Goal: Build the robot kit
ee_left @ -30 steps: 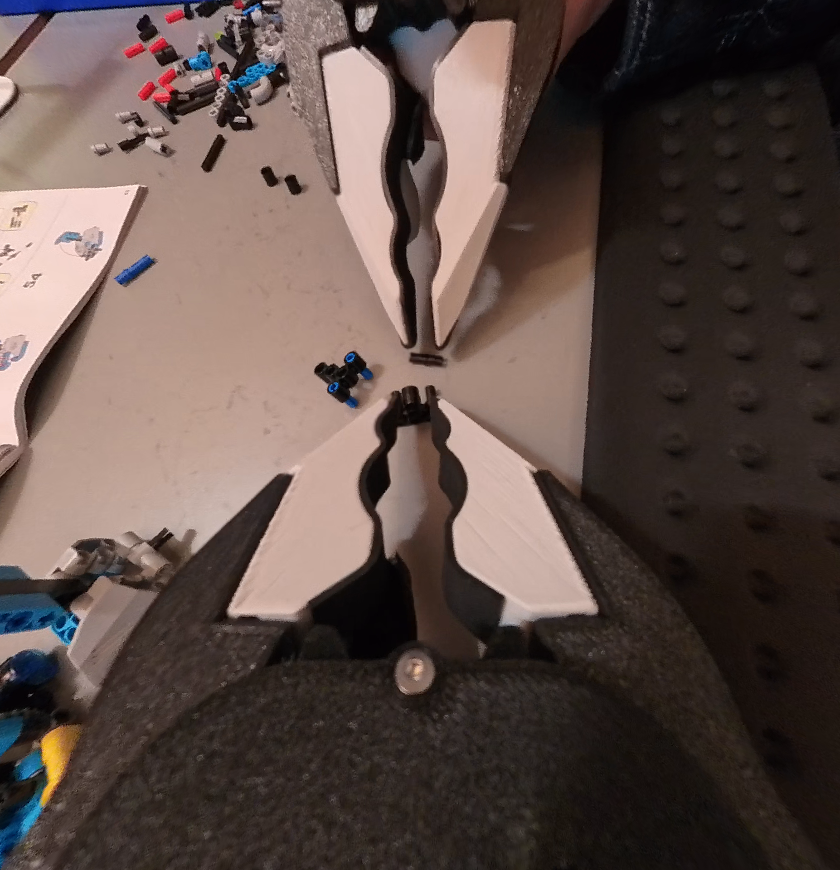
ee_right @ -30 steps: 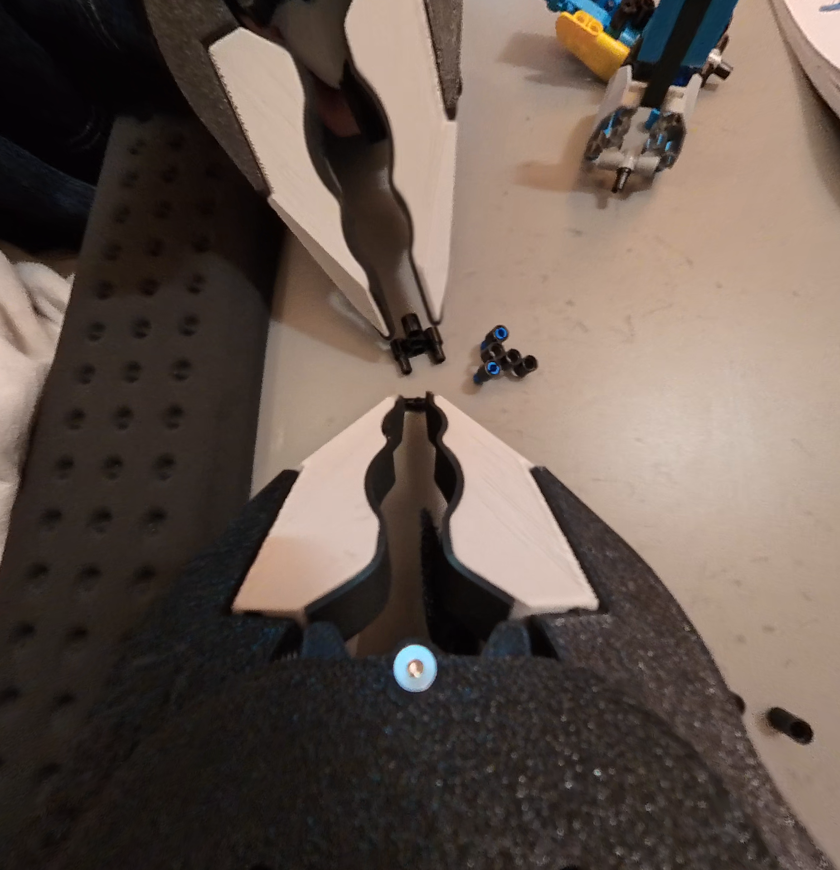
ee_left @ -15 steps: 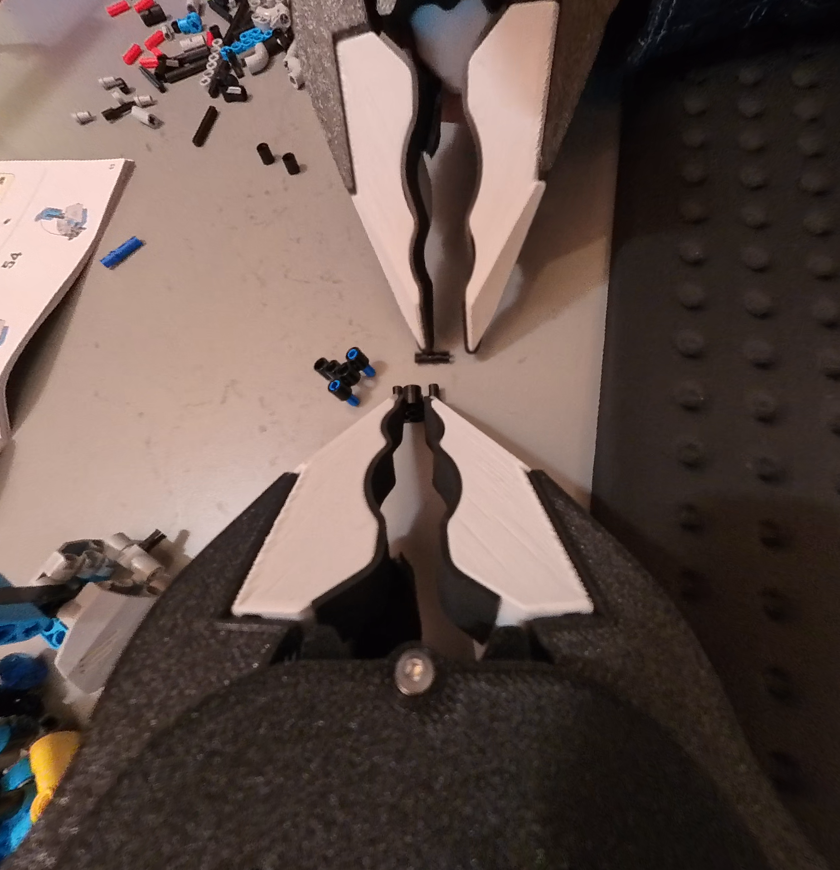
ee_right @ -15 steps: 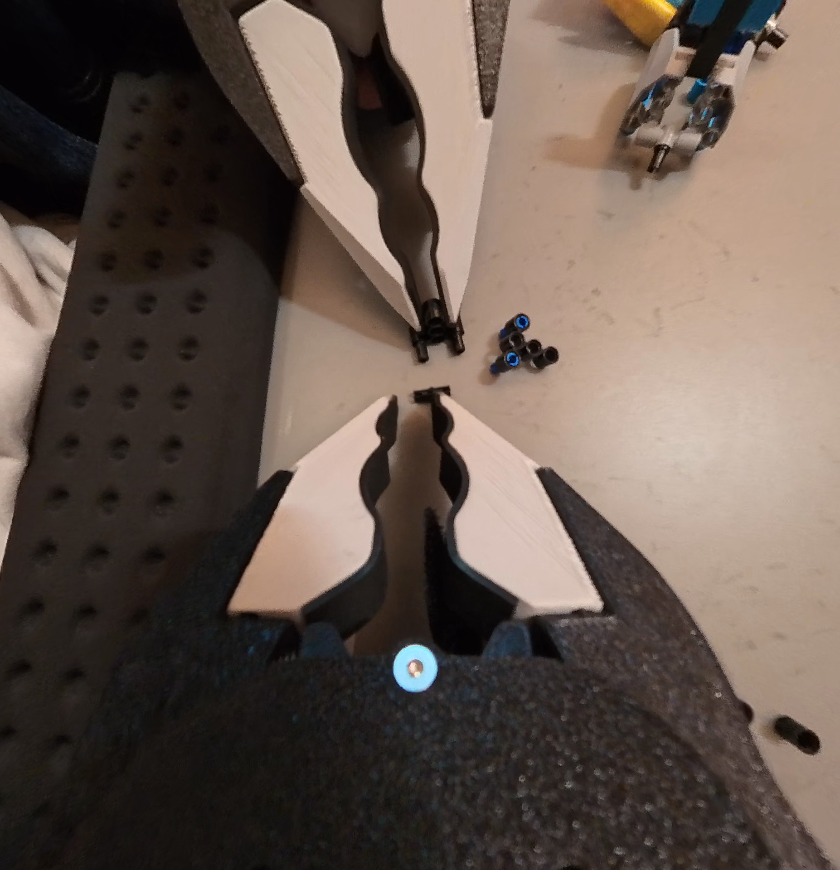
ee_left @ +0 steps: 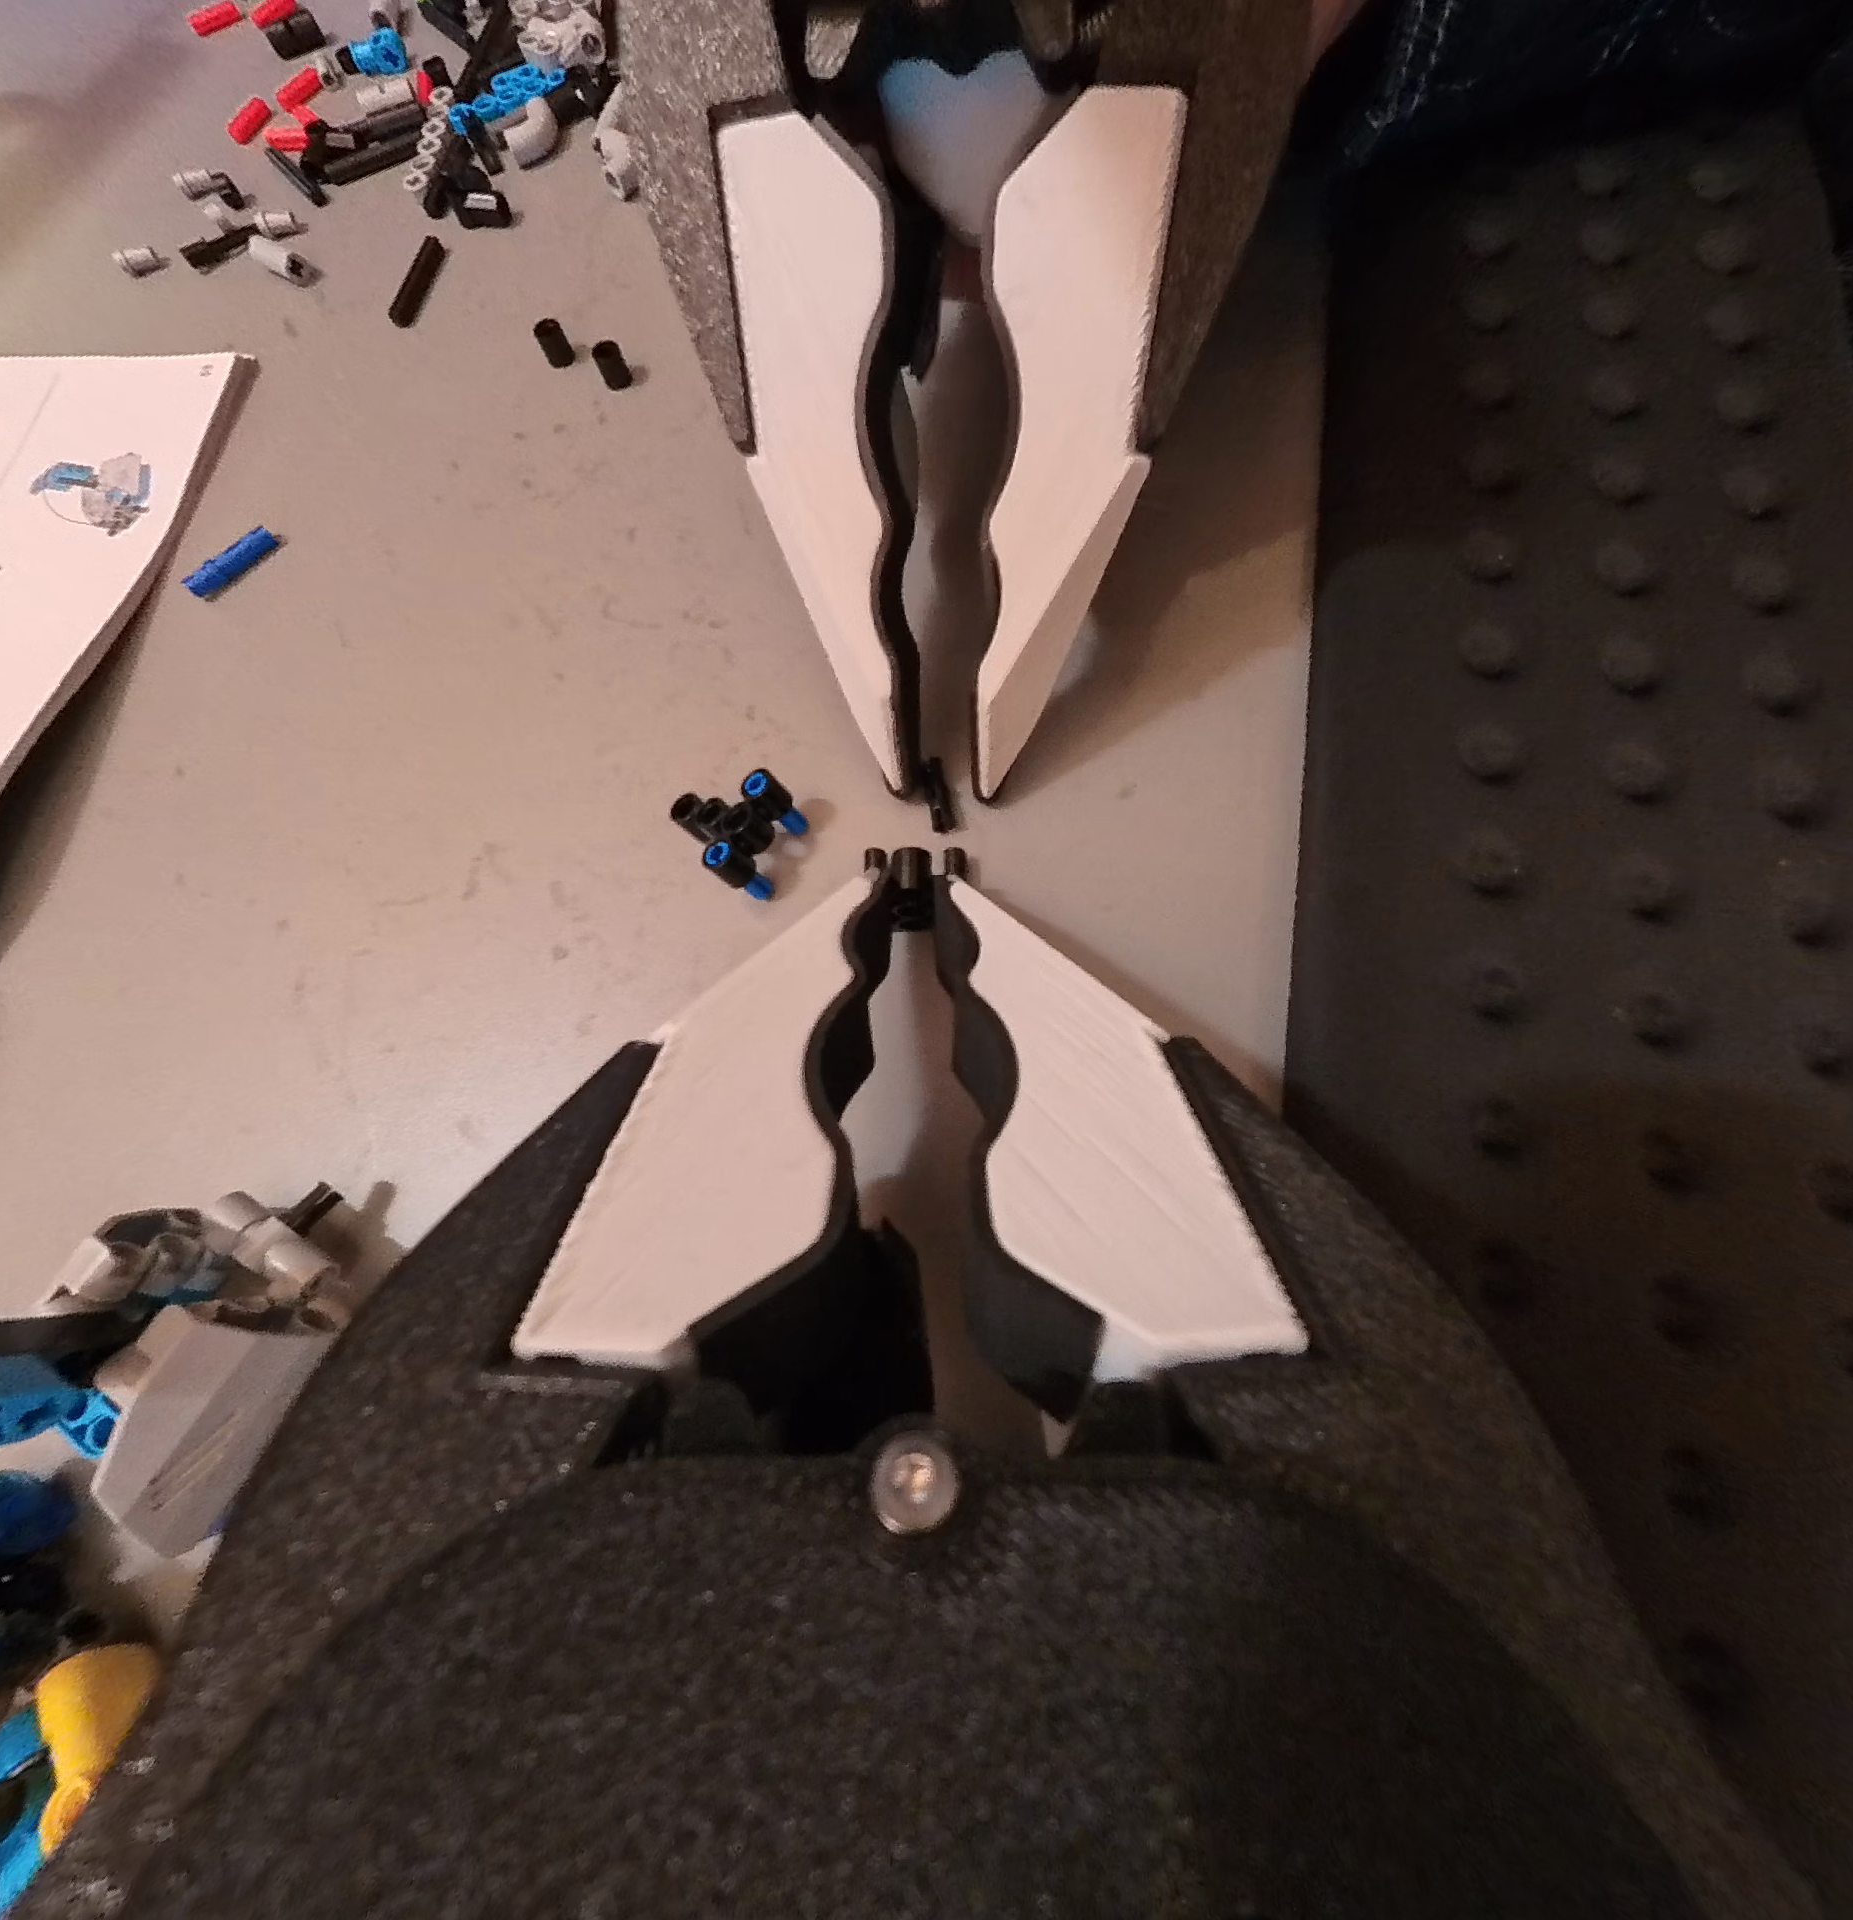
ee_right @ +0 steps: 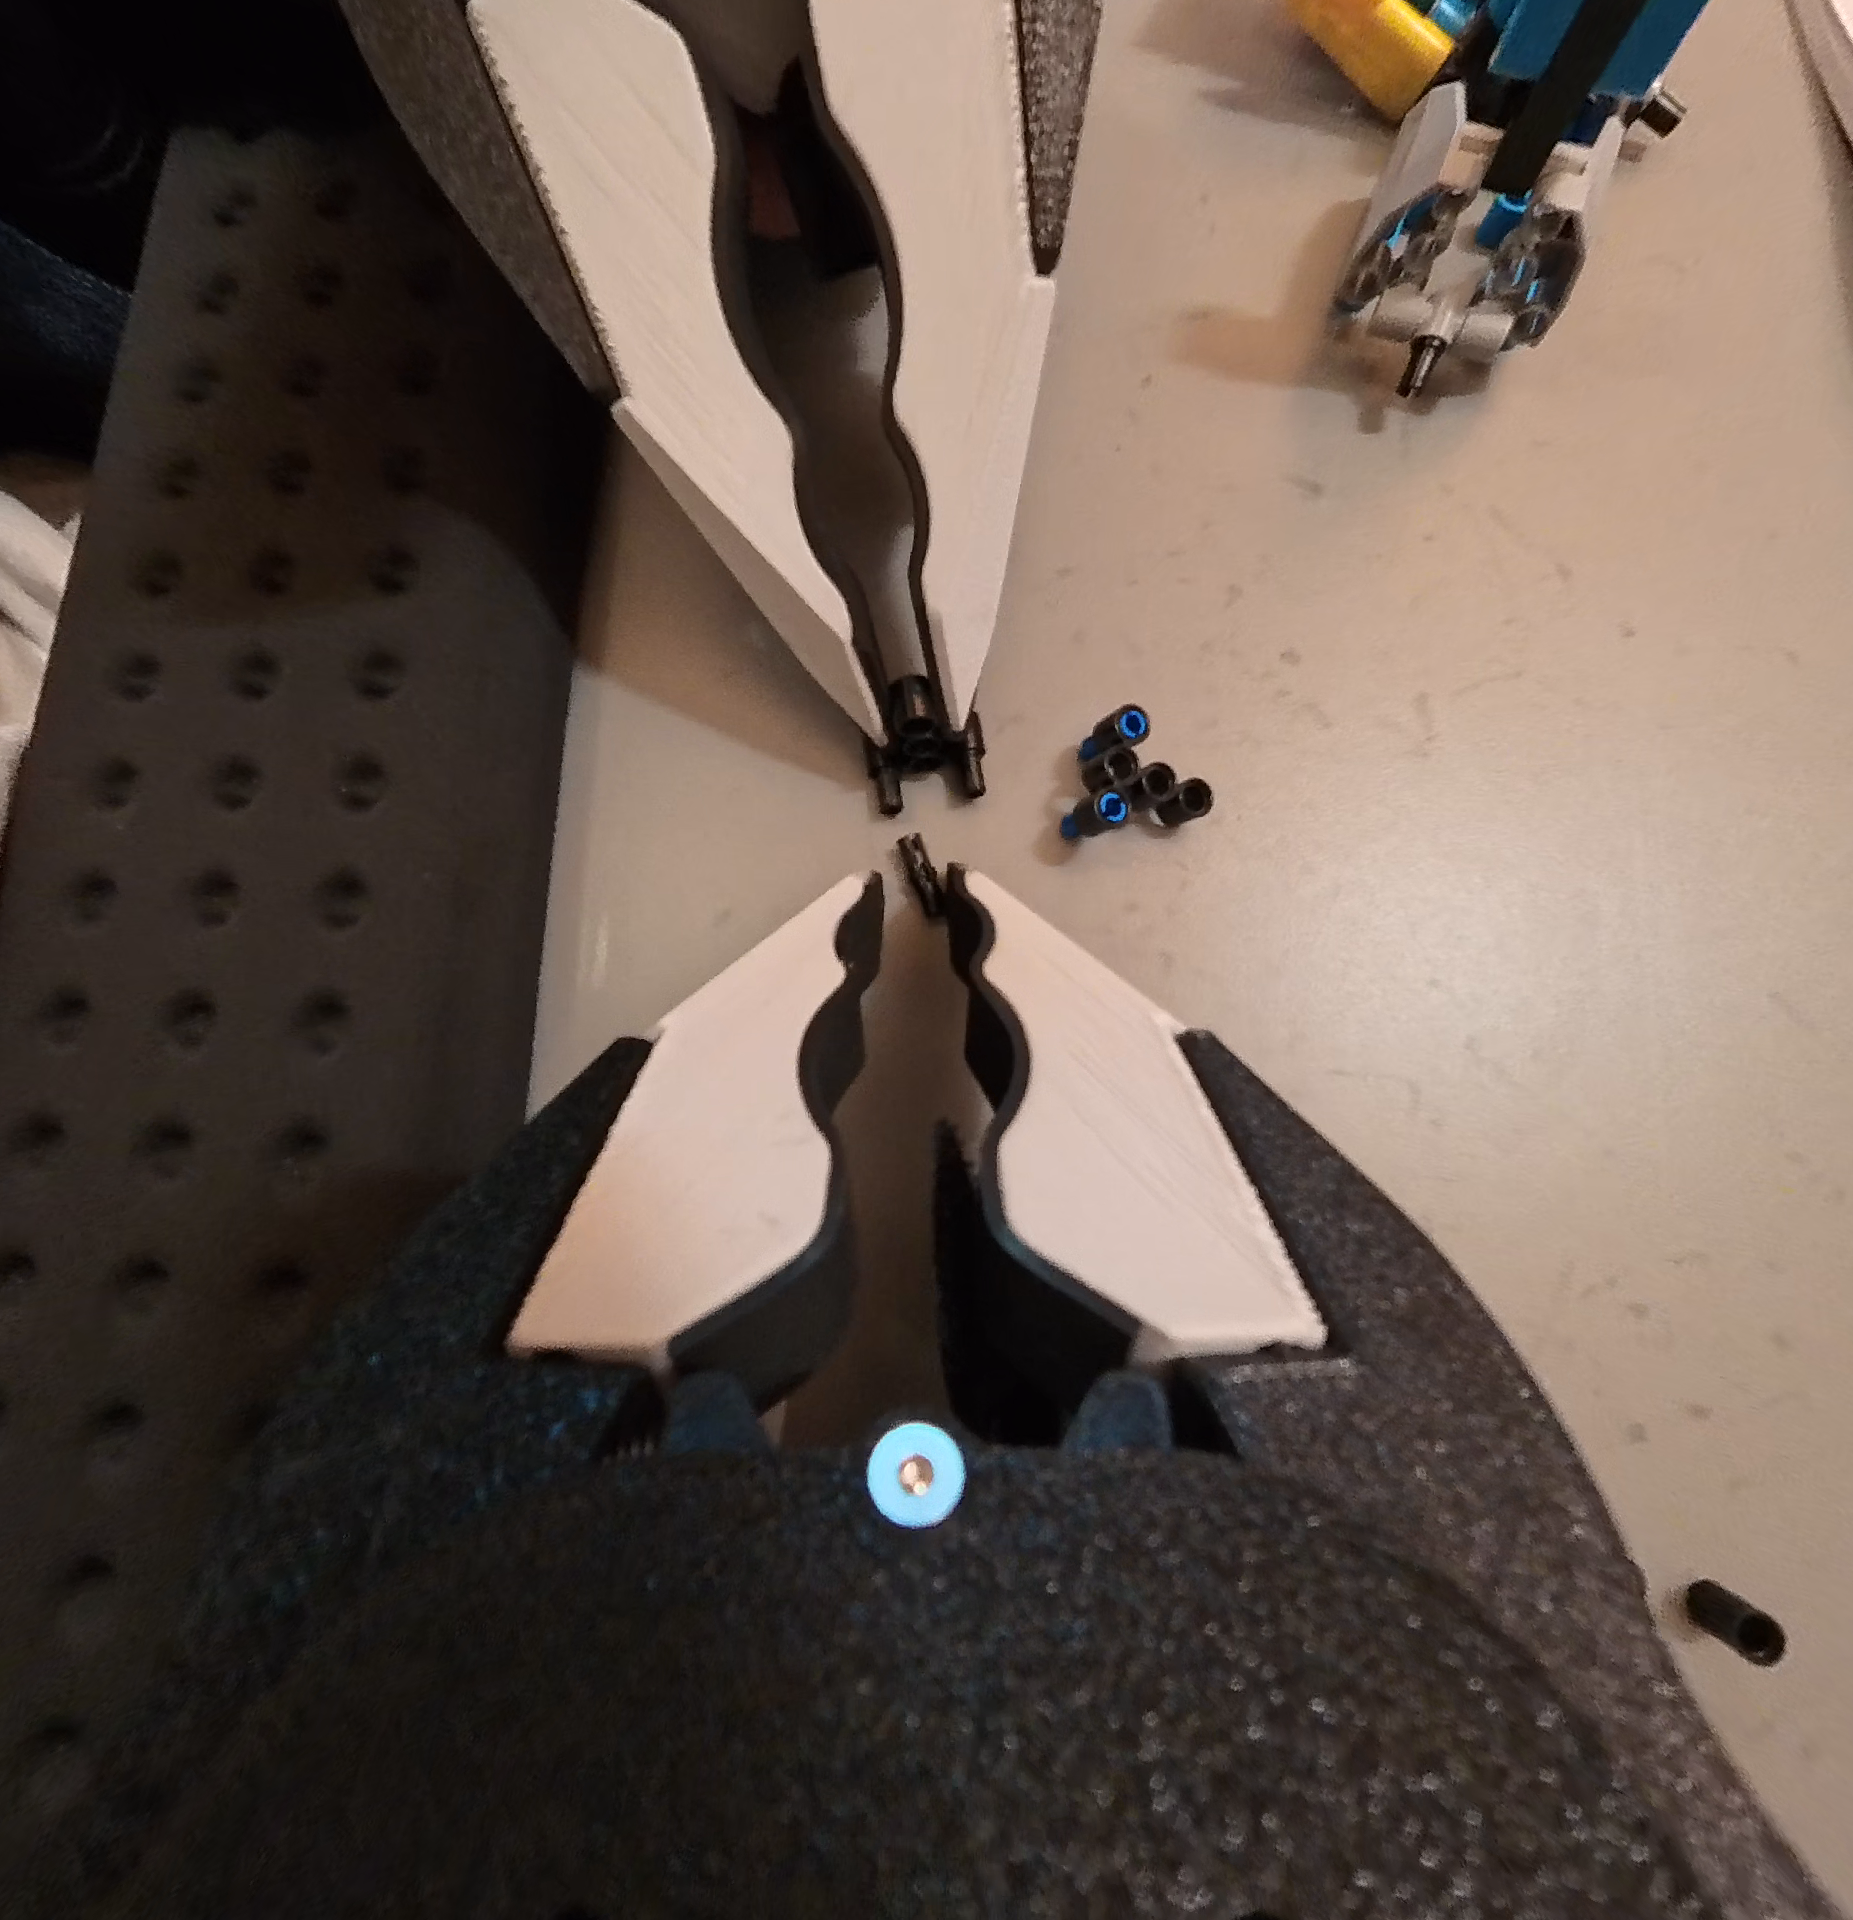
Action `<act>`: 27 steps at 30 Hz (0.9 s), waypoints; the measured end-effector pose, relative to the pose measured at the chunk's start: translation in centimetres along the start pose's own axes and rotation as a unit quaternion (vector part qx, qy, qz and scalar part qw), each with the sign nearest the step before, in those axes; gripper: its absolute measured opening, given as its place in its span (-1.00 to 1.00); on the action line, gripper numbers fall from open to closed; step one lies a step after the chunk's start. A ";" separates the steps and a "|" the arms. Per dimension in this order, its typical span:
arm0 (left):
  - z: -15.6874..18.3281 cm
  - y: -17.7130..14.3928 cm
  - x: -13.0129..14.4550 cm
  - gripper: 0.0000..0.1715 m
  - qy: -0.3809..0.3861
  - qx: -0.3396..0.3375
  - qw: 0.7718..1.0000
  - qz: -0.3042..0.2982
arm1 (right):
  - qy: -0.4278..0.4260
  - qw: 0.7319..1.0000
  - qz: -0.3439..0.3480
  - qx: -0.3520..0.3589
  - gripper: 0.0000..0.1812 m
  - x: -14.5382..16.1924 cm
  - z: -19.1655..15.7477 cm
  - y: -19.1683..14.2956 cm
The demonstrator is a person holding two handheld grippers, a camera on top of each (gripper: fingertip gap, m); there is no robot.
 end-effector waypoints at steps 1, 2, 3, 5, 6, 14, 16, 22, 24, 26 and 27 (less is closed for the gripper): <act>0.0 0.0 0.0 -0.92 -0.002 0.002 1.000 0.000 | 0.000 1.000 0.003 -0.001 -0.87 0.0 0.0 0.0; 0.0 0.0 0.0 -0.92 -0.004 0.004 1.000 0.000 | -0.004 1.000 0.005 -0.002 -0.88 0.0 0.0 0.0; 0.0 0.0 0.0 -0.92 -0.005 0.005 1.000 0.000 | -0.006 1.000 0.006 -0.002 -0.89 0.0 0.0 0.0; 0.0 0.0 0.0 -0.92 -0.003 0.004 1.000 0.000 | -0.002 1.000 0.005 -0.007 -0.96 0.0 -0.1 0.1; 0.0 0.0 0.0 -0.92 -0.002 0.004 1.000 0.000 | 0.000 1.000 0.003 -0.005 -0.96 0.0 0.0 0.1; 0.0 0.0 0.0 -0.91 -0.006 0.007 1.000 -0.002 | -0.011 1.000 -0.006 0.006 -0.96 -0.8 0.1 0.9; 0.1 0.1 0.0 -0.91 -0.004 0.006 1.000 -0.002 | -0.002 1.000 -0.002 0.013 -0.97 -0.9 0.4 0.9; 0.1 0.1 0.0 -0.91 -0.004 0.006 1.000 -0.002 | -0.082 0.996 -0.010 0.014 -0.96 -1.0 0.2 0.9; 0.1 0.1 0.0 -0.91 -0.004 0.006 1.000 -0.002 | -0.107 0.994 -0.006 0.009 -0.96 -1.0 0.3 0.9; 0.1 0.1 0.0 -0.91 -0.004 0.006 1.000 -0.002 | -0.095 0.995 0.005 0.002 -0.96 -0.9 0.3 0.9; 0.1 0.1 0.0 -0.91 -0.004 0.006 1.000 -0.002 | -0.084 0.996 0.012 0.000 -0.96 -0.9 0.4 0.9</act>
Point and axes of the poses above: each gripper's, where its closed fingertips meet, y out along the fingers, x out of its underside, z = x × y across the jaws, the point moved 2 cm from there along -y, back along the fingers, and after that the axes turned 3 degrees about z, right-handed, at the moved point
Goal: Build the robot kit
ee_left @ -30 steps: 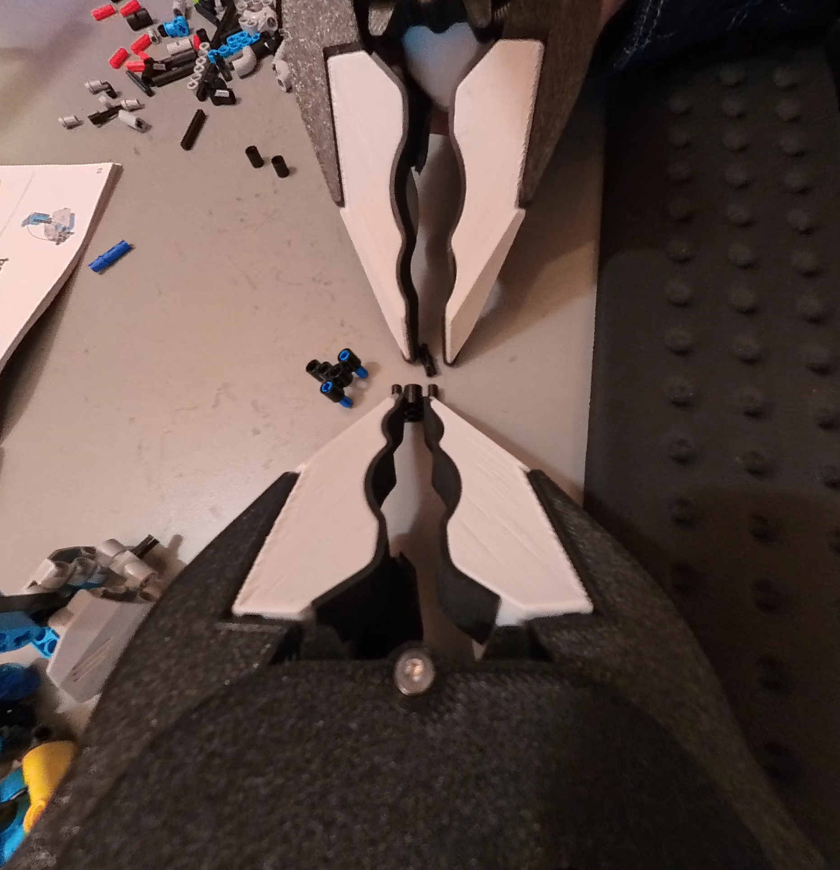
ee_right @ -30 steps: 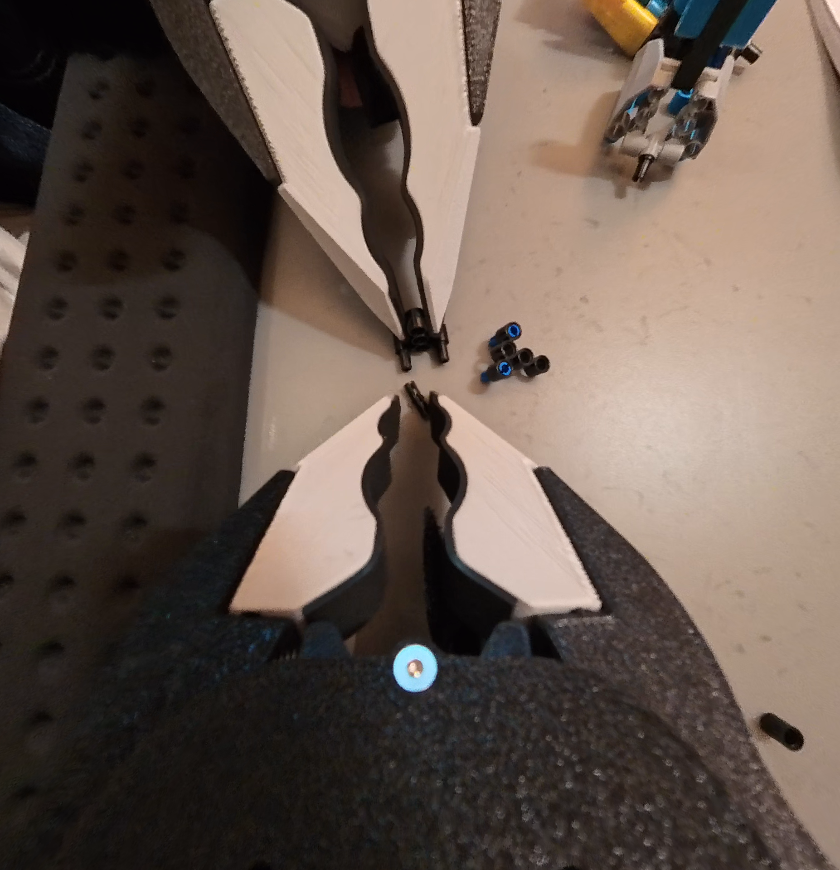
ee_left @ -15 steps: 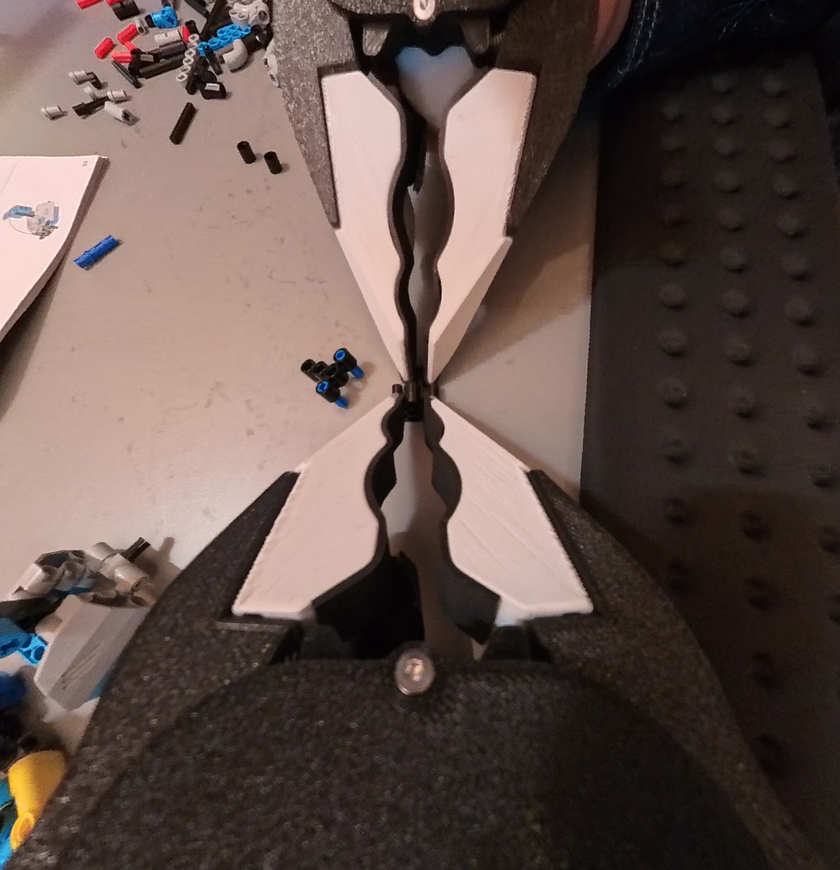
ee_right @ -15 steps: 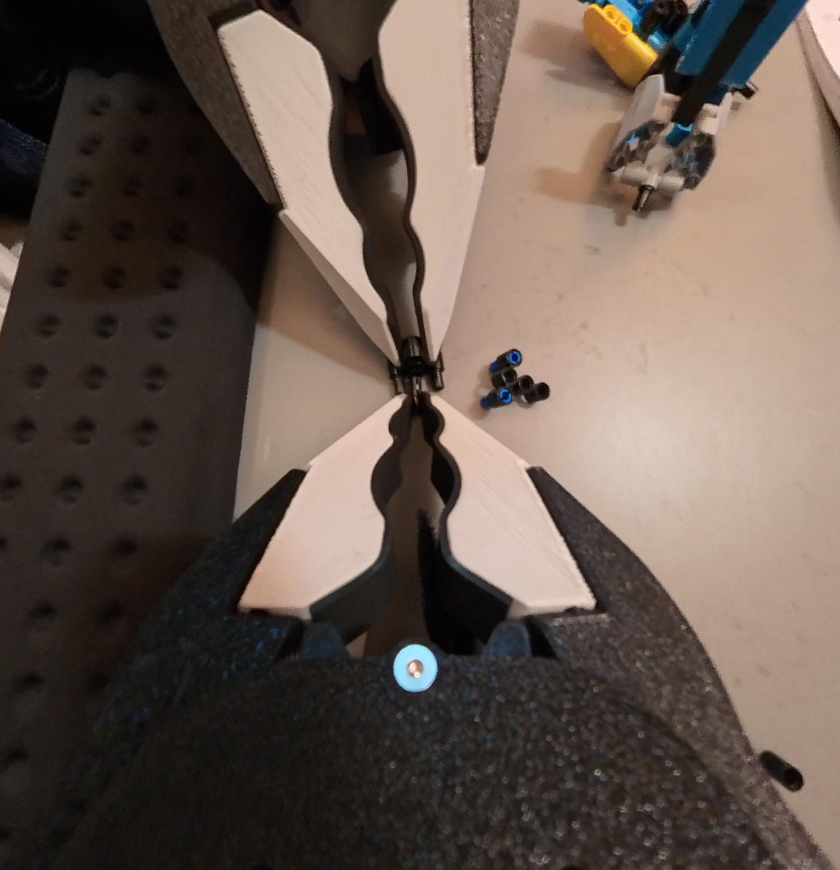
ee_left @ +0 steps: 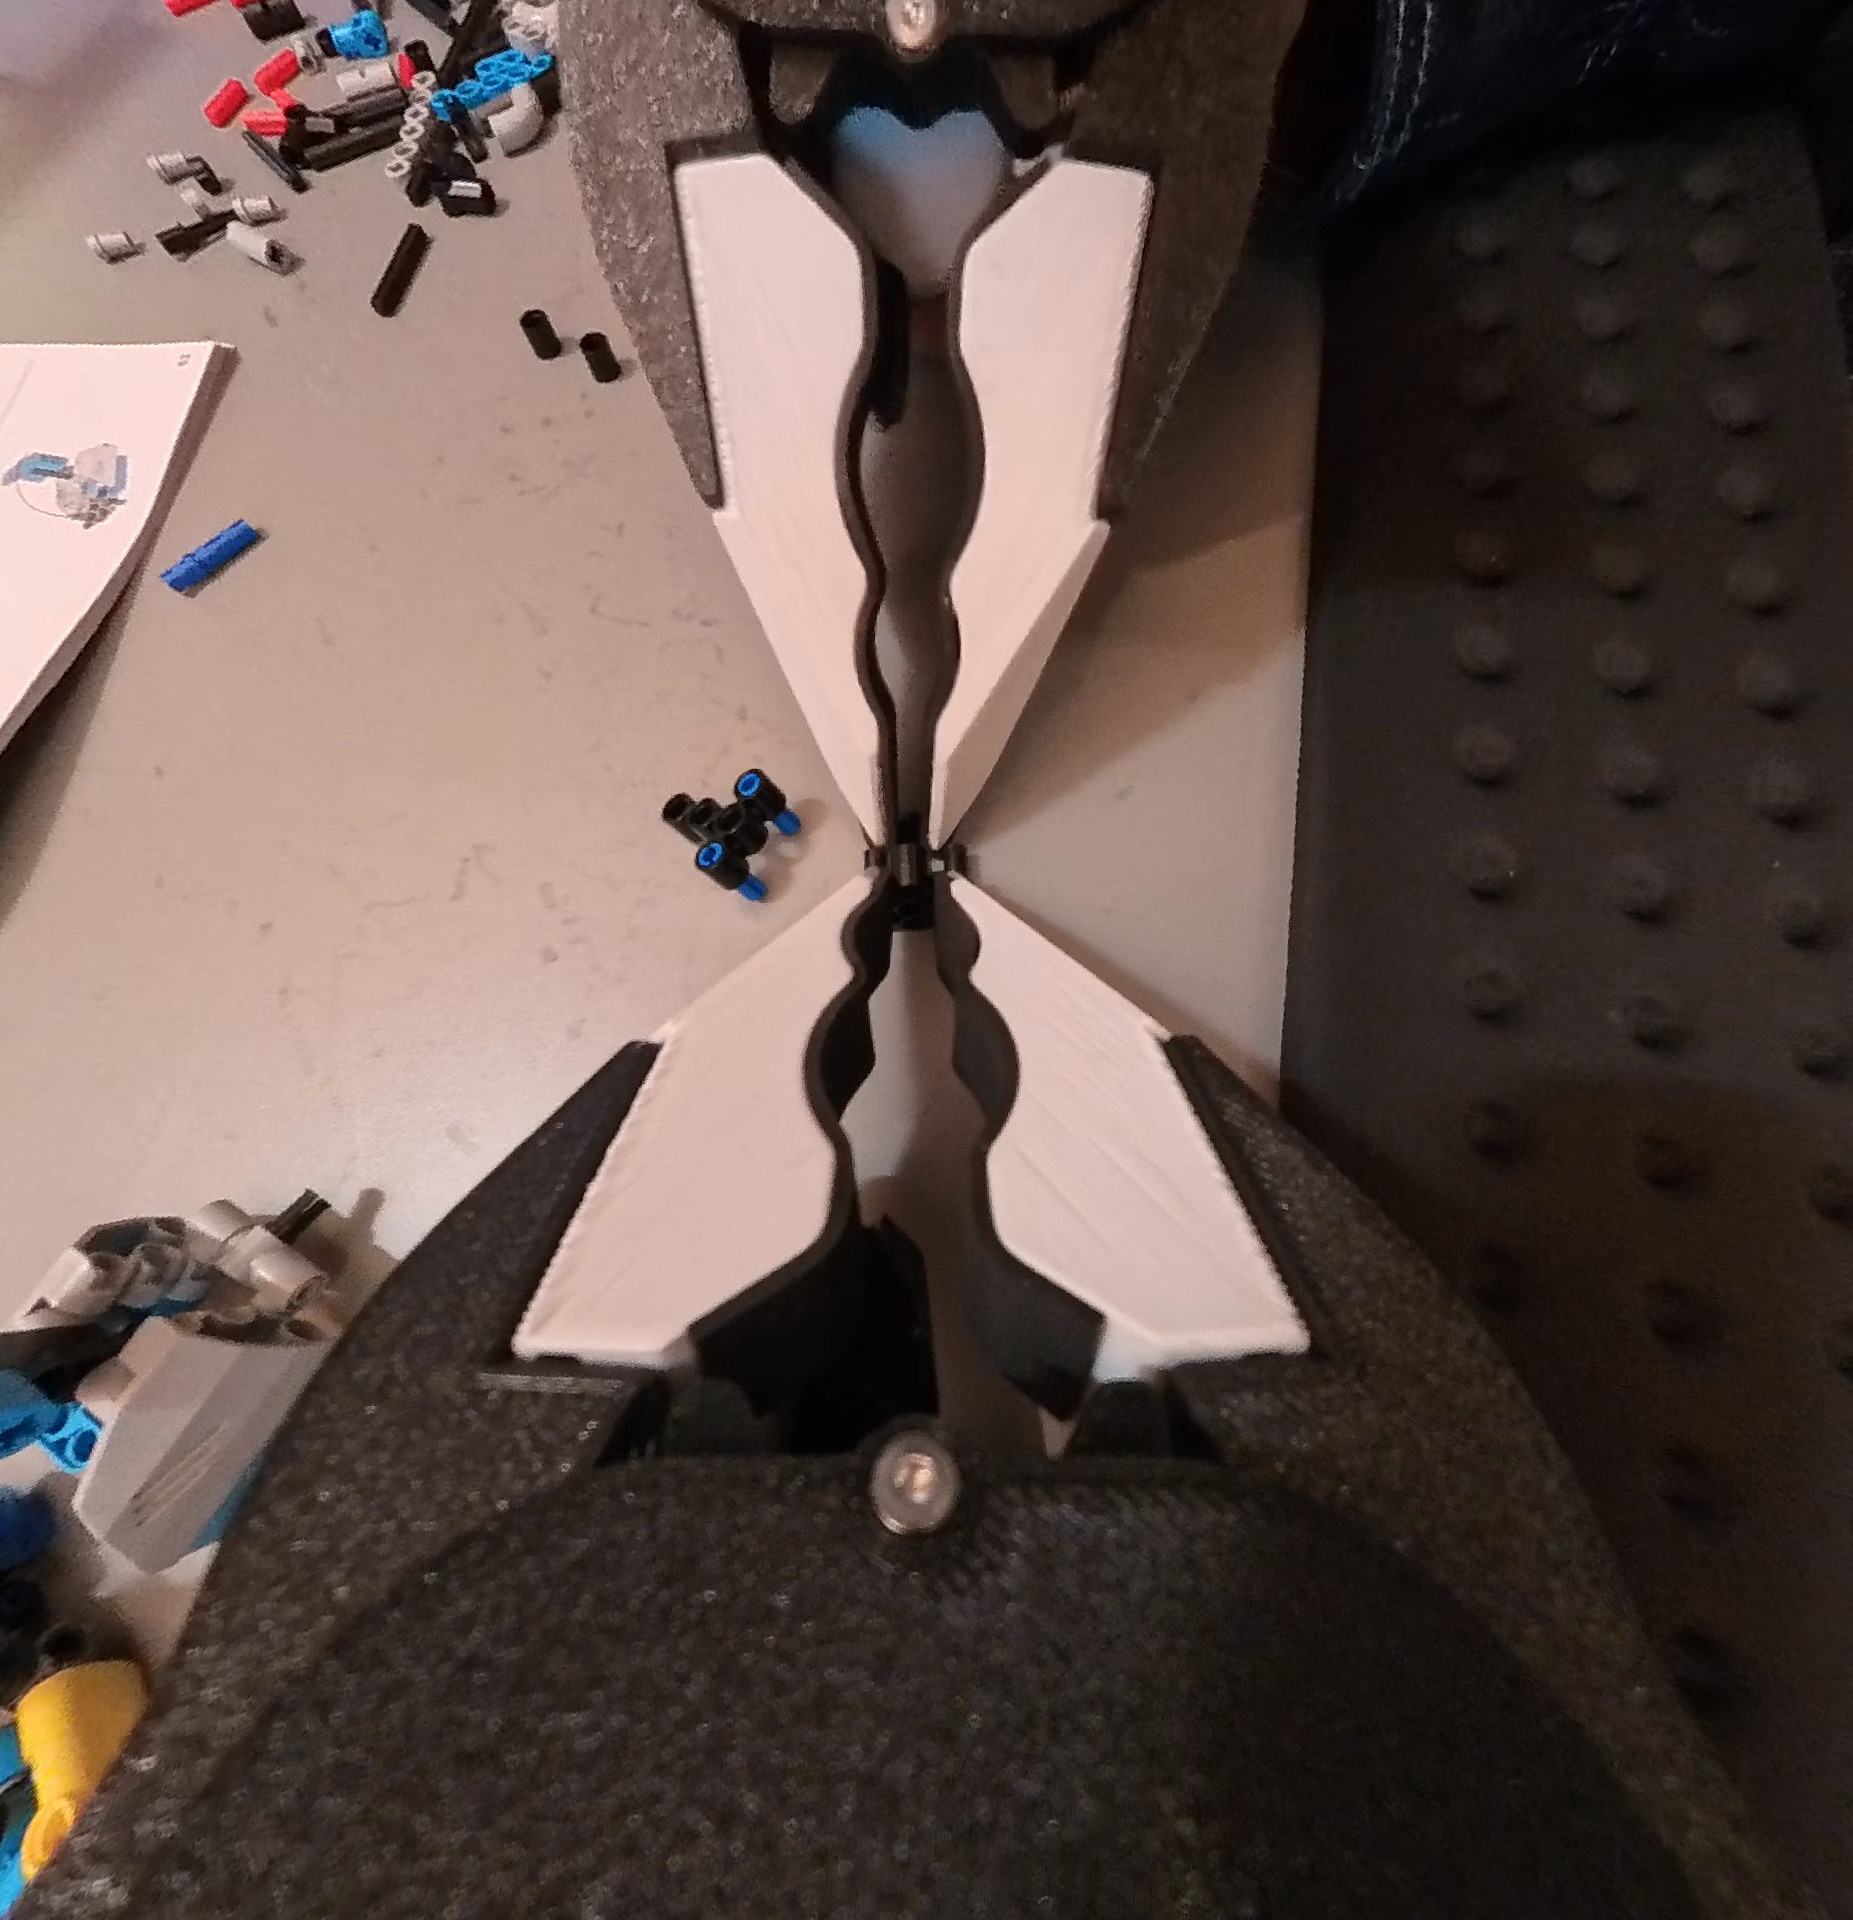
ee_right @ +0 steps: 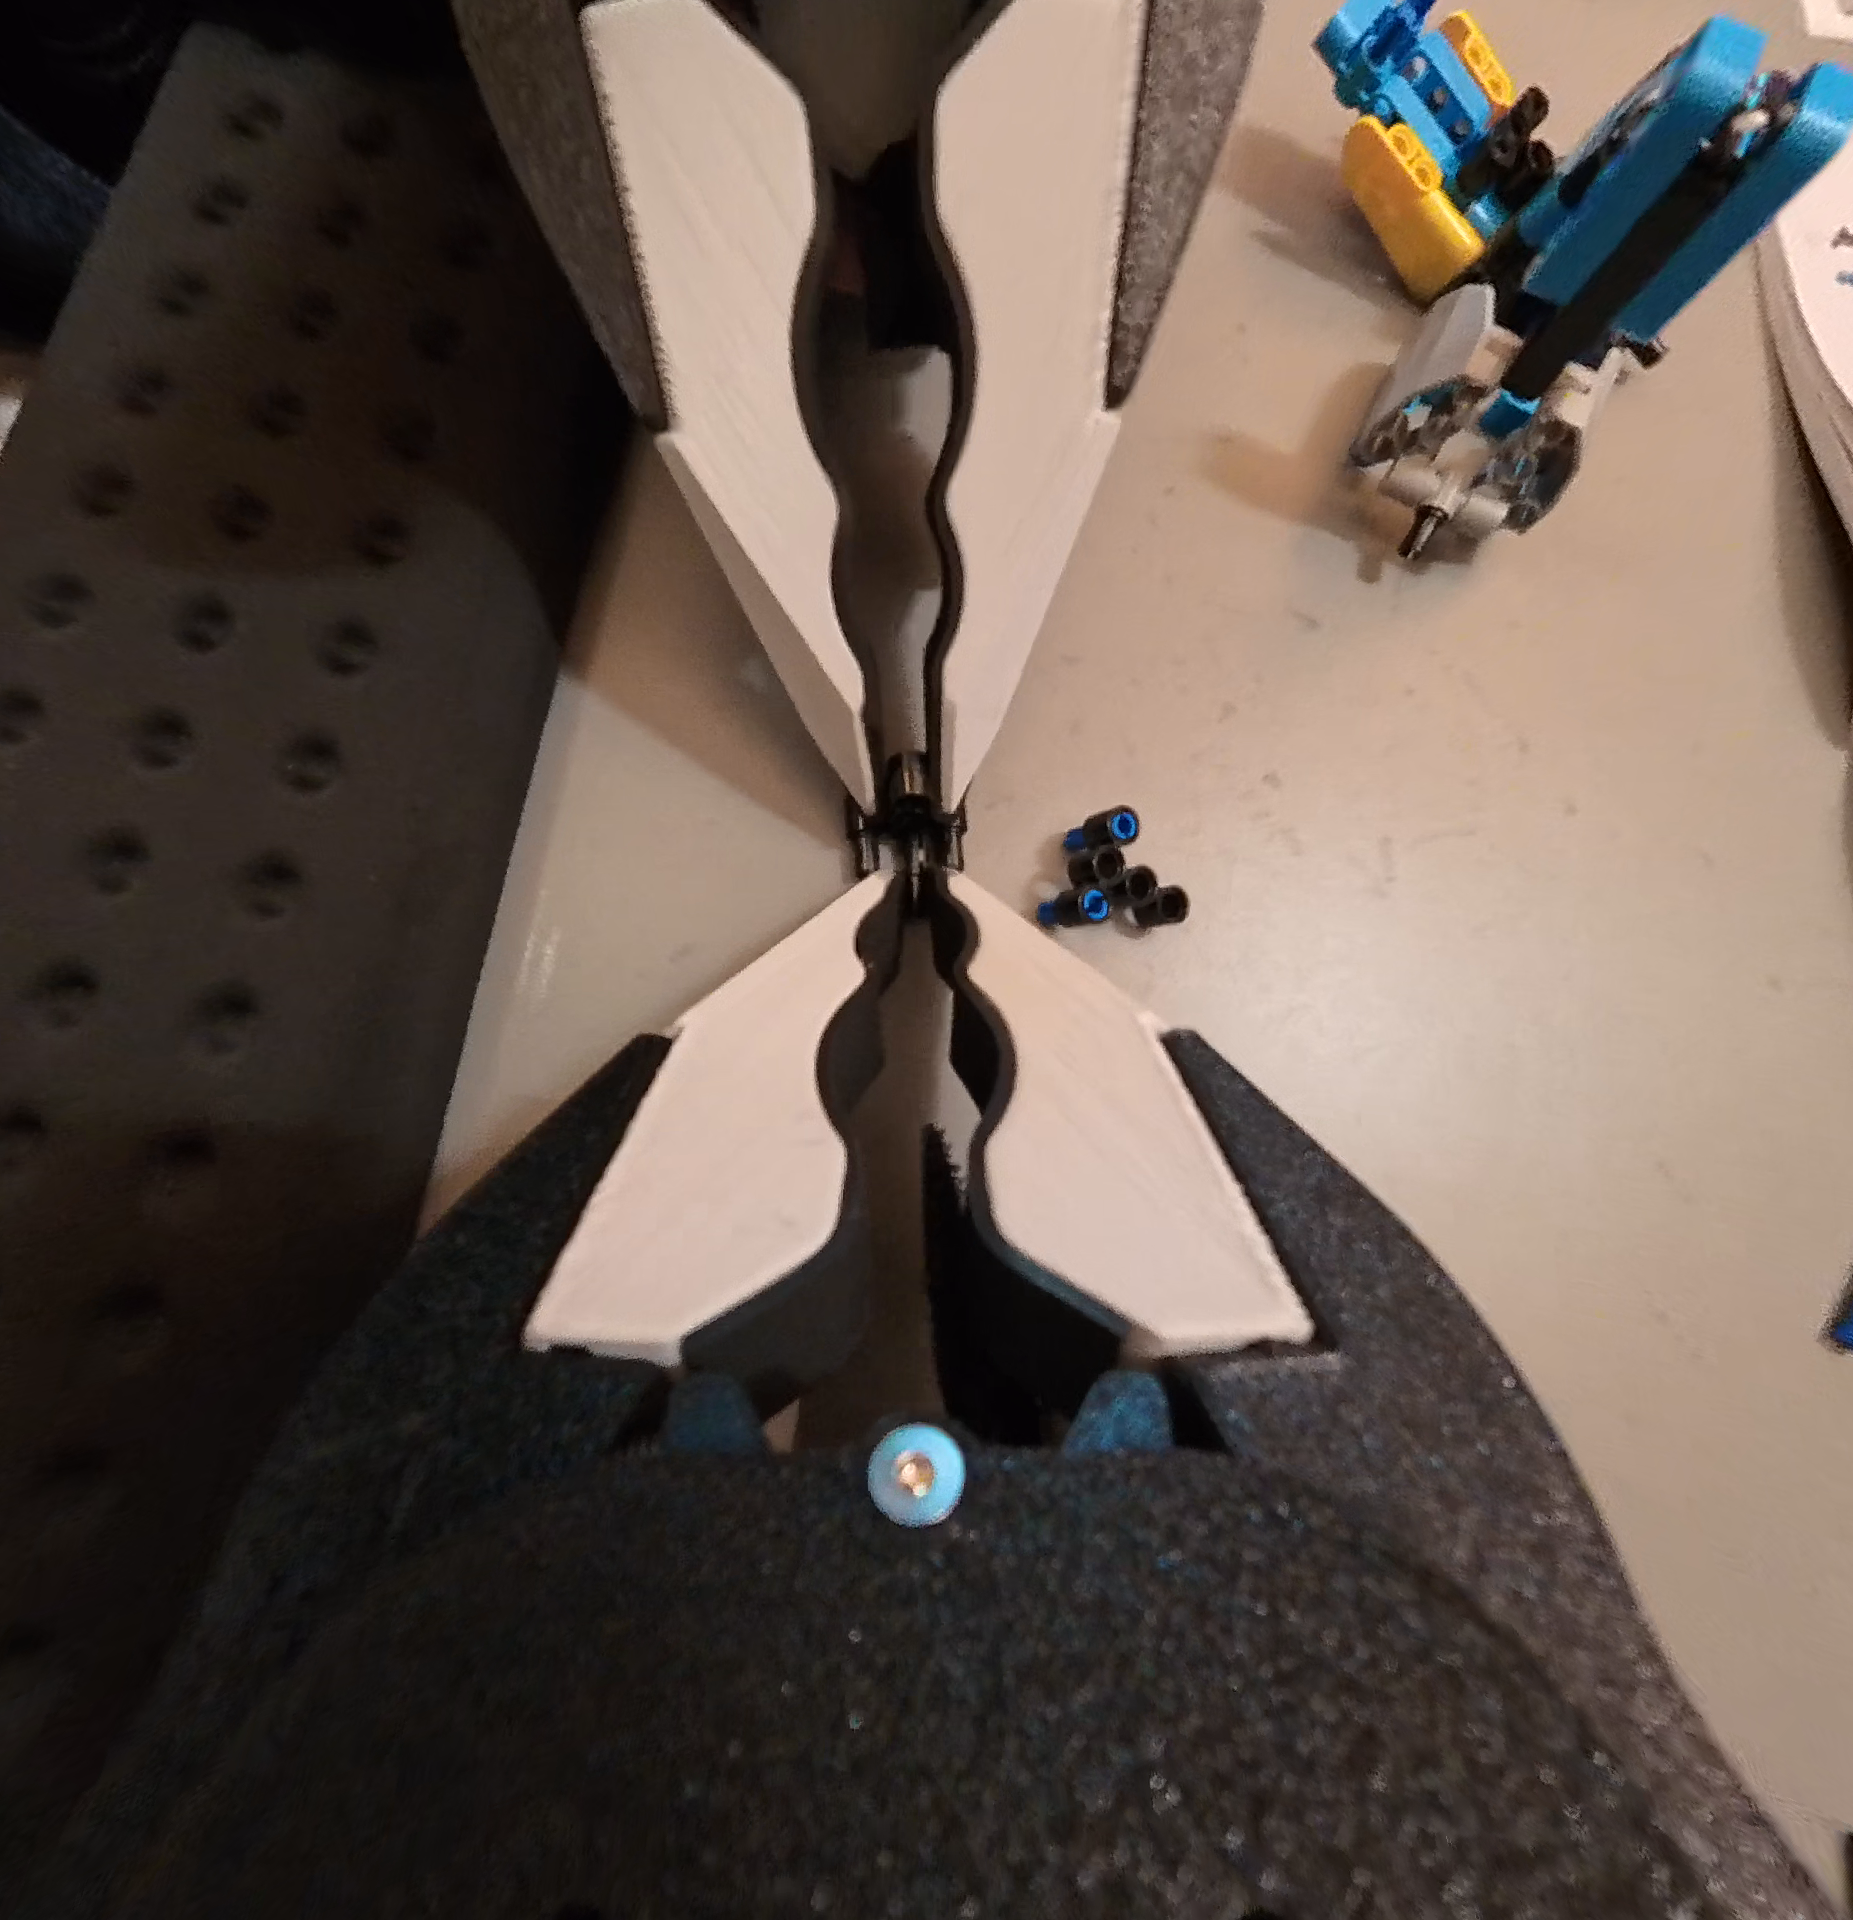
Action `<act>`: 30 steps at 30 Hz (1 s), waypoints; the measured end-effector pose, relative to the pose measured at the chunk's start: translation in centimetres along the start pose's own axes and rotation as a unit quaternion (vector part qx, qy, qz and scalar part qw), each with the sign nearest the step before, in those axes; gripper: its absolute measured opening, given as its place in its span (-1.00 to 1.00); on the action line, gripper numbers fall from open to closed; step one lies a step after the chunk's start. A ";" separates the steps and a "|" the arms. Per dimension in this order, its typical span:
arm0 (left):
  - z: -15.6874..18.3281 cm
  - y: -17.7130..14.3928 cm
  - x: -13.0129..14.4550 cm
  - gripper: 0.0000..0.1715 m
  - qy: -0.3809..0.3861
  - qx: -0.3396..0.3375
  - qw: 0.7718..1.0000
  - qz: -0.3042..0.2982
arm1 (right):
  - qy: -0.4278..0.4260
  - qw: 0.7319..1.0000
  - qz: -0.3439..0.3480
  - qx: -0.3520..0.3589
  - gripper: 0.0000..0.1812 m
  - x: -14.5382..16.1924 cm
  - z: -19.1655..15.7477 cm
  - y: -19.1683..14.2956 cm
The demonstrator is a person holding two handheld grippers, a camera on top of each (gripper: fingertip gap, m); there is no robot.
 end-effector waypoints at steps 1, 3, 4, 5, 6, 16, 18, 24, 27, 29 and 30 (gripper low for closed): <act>0.0 0.0 0.0 -0.91 0.000 -0.001 1.000 0.000 | 0.008 1.000 0.001 0.000 -0.96 0.0 0.1 0.0; 0.0 0.0 0.0 -0.91 0.002 -0.002 1.000 0.000 | 0.006 1.000 -0.004 0.002 -0.95 0.0 0.0 -0.1; 0.0 0.0 0.0 -0.91 0.004 -0.003 1.000 0.000 | 0.003 1.000 -0.004 0.005 -0.95 0.0 0.0 -0.1; 0.0 0.0 0.0 -0.91 0.005 -0.004 1.000 0.000 | 0.000 1.000 -0.004 0.007 -0.94 0.0 0.0 -0.1; 0.0 0.0 0.0 -0.91 0.006 -0.005 1.000 0.000 | -0.002 1.000 -0.001 0.009 -0.90 0.0 0.0 -0.2; 0.0 0.0 0.0 -0.91 0.004 -0.004 1.000 0.000 | 0.015 1.000 0.006 -0.012 -0.88 0.4 0.2 -1.0; 0.0 0.0 0.0 -0.91 0.005 -0.004 1.000 0.000 | 0.011 1.000 0.000 -0.016 -0.88 0.5 0.3 -0.8; 0.0 0.0 0.0 -0.91 0.006 -0.006 1.000 0.000 | -0.001 1.000 -0.003 -0.014 -0.97 0.4 0.1 -0.4; 0.0 0.0 0.0 -0.91 0.006 -0.006 1.000 -0.001 | 0.003 1.000 -0.007 -0.010 -0.97 0.3 0.2 -0.4; 0.0 0.0 0.0 -0.91 0.007 -0.006 1.000 -0.001 | 0.016 1.000 -0.011 -0.009 -0.98 0.4 0.2 -0.4; 0.0 0.0 0.0 -0.91 0.007 -0.007 1.000 -0.001 | 0.025 1.000 -0.013 -0.006 -0.98 0.3 0.2 -0.4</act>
Point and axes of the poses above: each gripper's, where its closed fingertips meet, y out along the fingers, x out of its underside, z = x × y across the jaws, the point moved 2 cm from there along -y, back along the fingers, and after that the axes turned 3 degrees about z, right-handed, at the moved point
